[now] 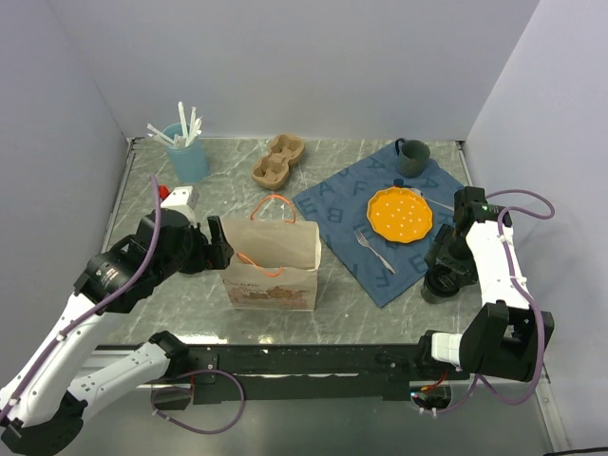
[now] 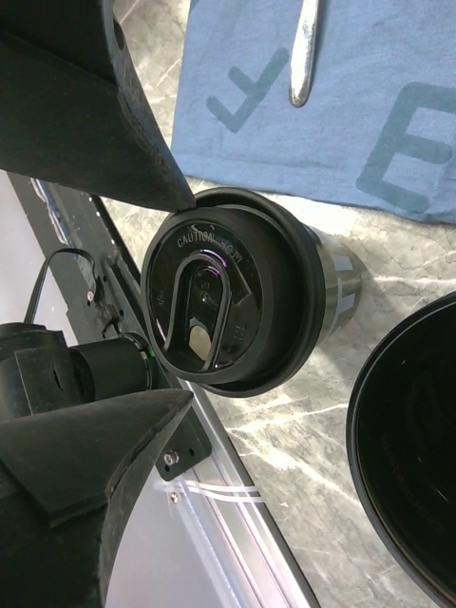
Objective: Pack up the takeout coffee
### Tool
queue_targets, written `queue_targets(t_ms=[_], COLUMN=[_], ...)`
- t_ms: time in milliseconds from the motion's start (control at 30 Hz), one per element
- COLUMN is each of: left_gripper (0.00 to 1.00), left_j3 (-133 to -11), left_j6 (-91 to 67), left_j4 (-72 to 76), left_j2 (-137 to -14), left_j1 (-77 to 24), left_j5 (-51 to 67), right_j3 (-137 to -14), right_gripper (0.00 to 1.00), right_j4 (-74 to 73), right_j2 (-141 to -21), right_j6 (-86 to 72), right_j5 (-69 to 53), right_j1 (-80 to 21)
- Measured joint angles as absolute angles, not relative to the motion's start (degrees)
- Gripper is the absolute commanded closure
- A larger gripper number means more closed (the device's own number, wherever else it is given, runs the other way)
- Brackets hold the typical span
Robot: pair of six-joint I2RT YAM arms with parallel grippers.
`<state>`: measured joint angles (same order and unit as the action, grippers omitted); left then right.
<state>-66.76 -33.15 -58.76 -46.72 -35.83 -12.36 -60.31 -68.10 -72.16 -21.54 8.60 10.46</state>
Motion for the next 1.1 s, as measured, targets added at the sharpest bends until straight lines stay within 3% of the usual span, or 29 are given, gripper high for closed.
queue_targets(t_ms=[433,767,1100], left_gripper=[0.03,0.03,0.02], left_j3=[-68.36,-68.79,-69.82], left_j6=[-32.29,-32.10,-31.11], left_j4=[-59.00,-59.09,-59.42], left_j2=[-47.53,-48.23,-48.77], left_j1=[-35.83,-35.83,-35.83], left_j5=[-12.99,-12.97,-12.67], right_j3=[-59.37,-58.00,-60.03], right_gripper=[0.21,0.37,0.41], right_j4=[-67.22,-66.92,-69.84], right_j2=[-72.25,-71.99,-71.57], right_j6=[-21.58,-22.02,-22.00], right_j5=[9.61,9.17,9.23], right_j1=[10.09,8.91,4.49])
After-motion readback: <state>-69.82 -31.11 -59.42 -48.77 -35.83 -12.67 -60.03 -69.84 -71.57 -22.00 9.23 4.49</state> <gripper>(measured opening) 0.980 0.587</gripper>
